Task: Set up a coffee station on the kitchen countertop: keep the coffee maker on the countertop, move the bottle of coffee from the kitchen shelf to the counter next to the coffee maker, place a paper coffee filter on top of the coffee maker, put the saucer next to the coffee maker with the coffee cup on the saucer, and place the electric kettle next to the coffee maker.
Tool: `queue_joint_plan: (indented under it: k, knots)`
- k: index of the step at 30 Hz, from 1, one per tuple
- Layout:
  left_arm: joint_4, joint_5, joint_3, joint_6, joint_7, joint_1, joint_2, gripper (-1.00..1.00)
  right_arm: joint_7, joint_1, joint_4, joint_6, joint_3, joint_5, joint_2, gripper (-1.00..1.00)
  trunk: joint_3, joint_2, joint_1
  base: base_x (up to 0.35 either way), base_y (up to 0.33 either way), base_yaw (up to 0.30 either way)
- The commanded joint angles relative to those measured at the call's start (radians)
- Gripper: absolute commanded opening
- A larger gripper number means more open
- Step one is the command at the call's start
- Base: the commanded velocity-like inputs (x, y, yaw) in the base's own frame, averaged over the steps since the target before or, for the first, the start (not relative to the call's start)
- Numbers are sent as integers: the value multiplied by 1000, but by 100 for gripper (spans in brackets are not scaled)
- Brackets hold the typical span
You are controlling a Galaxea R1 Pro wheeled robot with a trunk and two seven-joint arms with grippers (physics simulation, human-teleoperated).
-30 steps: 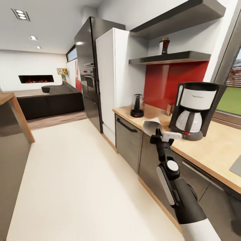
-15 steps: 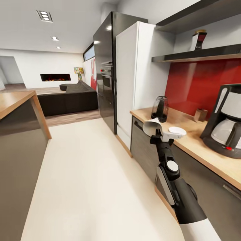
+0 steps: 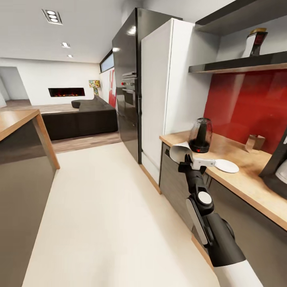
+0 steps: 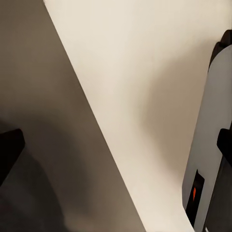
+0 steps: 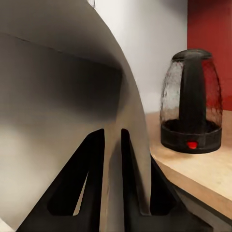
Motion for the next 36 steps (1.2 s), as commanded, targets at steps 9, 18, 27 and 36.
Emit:
queue_joint_plan:
  k: [9,18,27,36]
  knots:
    - [-2,2,1,5,2,0,0,100,-7,-1,0,4,69,-8,0,-100,-1,0,1,330,92,0]
    - [-2,2,1,5,2,-1,0,100,-8,-1,0,3,77,-9,0,-100,-1,0,1,315,182,0]
    - [-2,2,1,5,2,-1,0,100,-8,-1,0,3,77,-9,0,-100,-1,0,1,302,209,0]
    - [-2,2,1,5,2,-2,0,100,-8,-1,-2,3,77,-10,0,-100,-1,0,1,293,223,0]
